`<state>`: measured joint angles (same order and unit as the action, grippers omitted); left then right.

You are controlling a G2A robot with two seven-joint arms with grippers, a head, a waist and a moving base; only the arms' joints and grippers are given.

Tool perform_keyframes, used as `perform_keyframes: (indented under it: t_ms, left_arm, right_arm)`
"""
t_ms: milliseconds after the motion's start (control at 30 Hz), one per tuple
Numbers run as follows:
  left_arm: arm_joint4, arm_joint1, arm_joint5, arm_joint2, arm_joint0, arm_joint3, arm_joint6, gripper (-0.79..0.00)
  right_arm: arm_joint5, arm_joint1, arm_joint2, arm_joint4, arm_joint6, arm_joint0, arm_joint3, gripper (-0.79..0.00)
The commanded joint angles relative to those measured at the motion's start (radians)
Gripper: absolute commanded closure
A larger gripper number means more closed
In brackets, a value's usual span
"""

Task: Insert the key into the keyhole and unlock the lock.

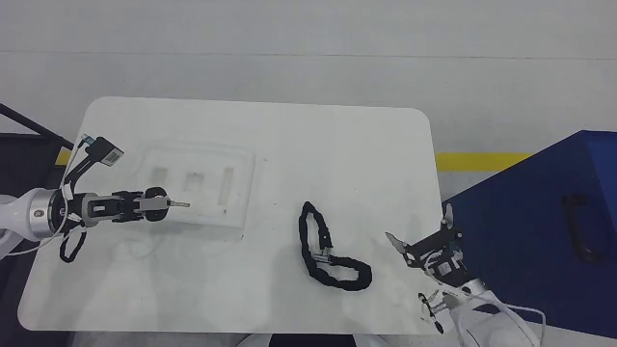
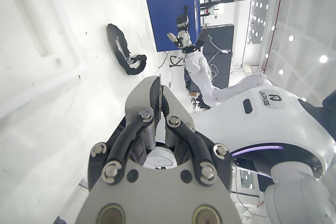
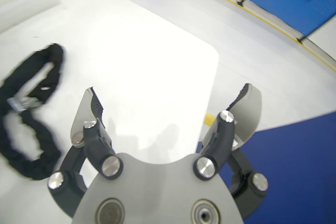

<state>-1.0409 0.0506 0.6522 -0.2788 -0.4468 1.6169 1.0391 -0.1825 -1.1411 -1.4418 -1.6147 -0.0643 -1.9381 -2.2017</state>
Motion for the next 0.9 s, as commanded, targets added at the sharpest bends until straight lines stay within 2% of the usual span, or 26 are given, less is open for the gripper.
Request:
perform_keyframes:
  t_ms: [0,100,167,367,433,500,667,867]
  left_arm:
    - [0.0,0.0,0.0,0.0,0.0,0.0,0.0,0.0]
    - [0.0,0.0,0.0,0.0,0.0,0.0,0.0,0.0]
    - [0.0,0.0,0.0,0.0,0.0,0.0,0.0,0.0]
    - [0.0,0.0,0.0,0.0,0.0,0.0,0.0,0.0]
    - [0.0,0.0,0.0,0.0,0.0,0.0,0.0,0.0]
    - [0.0,0.0,0.0,0.0,0.0,0.0,0.0,0.0]
    - [0.0,0.0,0.0,0.0,0.0,0.0,0.0,0.0]
    - [0.0,0.0,0.0,0.0,0.0,0.0,0.0,0.0]
  right_arm:
    - [-0.084,0.004,0.032,-0.047,-0.091,-0.016,-0.075,-0.785]
    - [-0.195,0.003,0.113,-0.007,-0.212,0.011,-0.091,-0.785]
    - [-0.268,0.001,0.152,0.058,-0.36,0.071,-0.055,-0.785]
    - [-0.268,0.001,0.152,0.058,-0.36,0.071,-0.055,-0.785]
    - [-0.321,0.002,0.16,0.089,-0.42,0.081,-0.014,-0.785]
    - [-0.297,-0.001,0.165,0.119,-0.505,0.138,-0.001,-0.785]
    - [-0.317,-0.018,0.284,0.174,-0.746,0.317,0.045,-0.785]
    - [-0.323,-0.044,0.417,0.235,-0.912,0.518,0.139,-0.785]
